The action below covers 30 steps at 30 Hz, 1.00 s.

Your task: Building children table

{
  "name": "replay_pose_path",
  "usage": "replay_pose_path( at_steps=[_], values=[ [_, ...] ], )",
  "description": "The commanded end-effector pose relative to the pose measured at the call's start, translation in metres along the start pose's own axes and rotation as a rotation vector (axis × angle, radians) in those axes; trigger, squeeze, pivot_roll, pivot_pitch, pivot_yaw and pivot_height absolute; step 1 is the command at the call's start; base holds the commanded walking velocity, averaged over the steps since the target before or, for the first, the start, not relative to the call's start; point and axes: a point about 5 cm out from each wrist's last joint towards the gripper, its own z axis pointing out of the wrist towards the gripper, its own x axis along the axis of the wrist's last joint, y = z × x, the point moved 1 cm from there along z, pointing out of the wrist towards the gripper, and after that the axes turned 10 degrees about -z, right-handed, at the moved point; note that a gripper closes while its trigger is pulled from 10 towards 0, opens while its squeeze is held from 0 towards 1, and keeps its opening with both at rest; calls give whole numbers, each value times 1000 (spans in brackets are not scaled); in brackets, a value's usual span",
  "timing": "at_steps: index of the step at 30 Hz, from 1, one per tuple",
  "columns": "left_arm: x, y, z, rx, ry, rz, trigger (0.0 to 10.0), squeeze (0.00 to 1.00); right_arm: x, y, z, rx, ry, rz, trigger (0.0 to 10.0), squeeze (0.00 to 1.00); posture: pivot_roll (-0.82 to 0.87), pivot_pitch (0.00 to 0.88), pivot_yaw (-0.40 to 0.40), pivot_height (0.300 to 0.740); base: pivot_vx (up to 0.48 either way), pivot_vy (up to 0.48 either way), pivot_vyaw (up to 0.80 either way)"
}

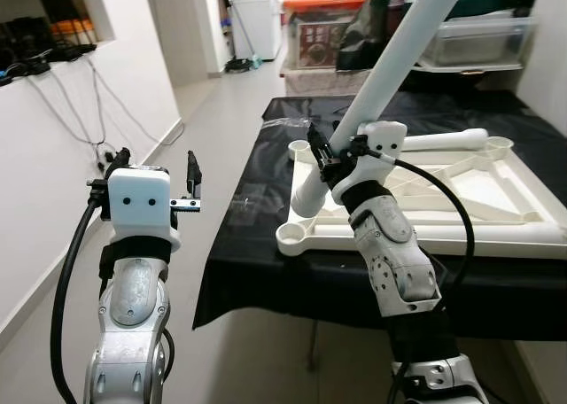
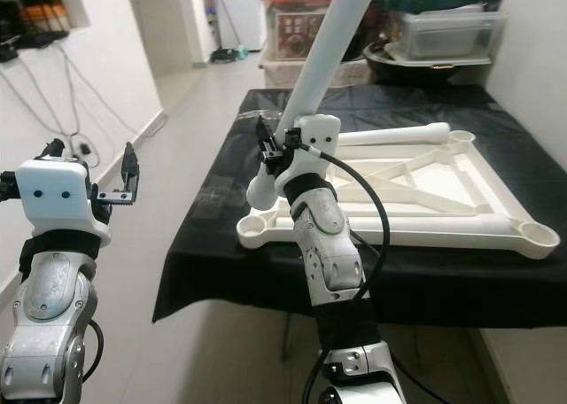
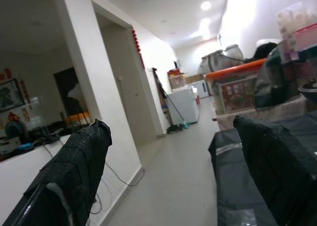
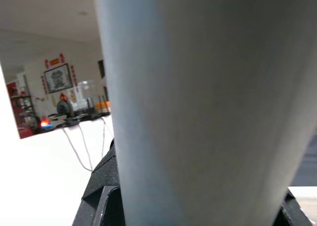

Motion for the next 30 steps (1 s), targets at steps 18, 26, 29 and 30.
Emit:
replay_pose_path(
  at_steps=[18, 26, 29, 30],
  values=[
    [-8, 1, -3, -2, -36, 10, 10000, 0, 2, -3, 2, 5, 14, 0, 10000, 0, -42, 0, 50, 740, 235, 0, 0],
    [-11, 0, -4, 13, -49, -1, 10000, 0, 2, -3, 2, 5, 12, 0, 10000, 0, -42, 0, 44, 740, 0, 0, 0],
    [-11, -1, -4, 20, -49, -10, 10000, 0, 2, -3, 2, 5, 11, -2, 10000, 0, -42, 0, 44, 740, 0, 0, 0],
    [-10, 0, -4, 14, -46, -8, 10000, 0, 2, -2, 2, 3, 11, 1, 10000, 0, -44, 0, 46, 740, 0, 0, 0]
  ],
)
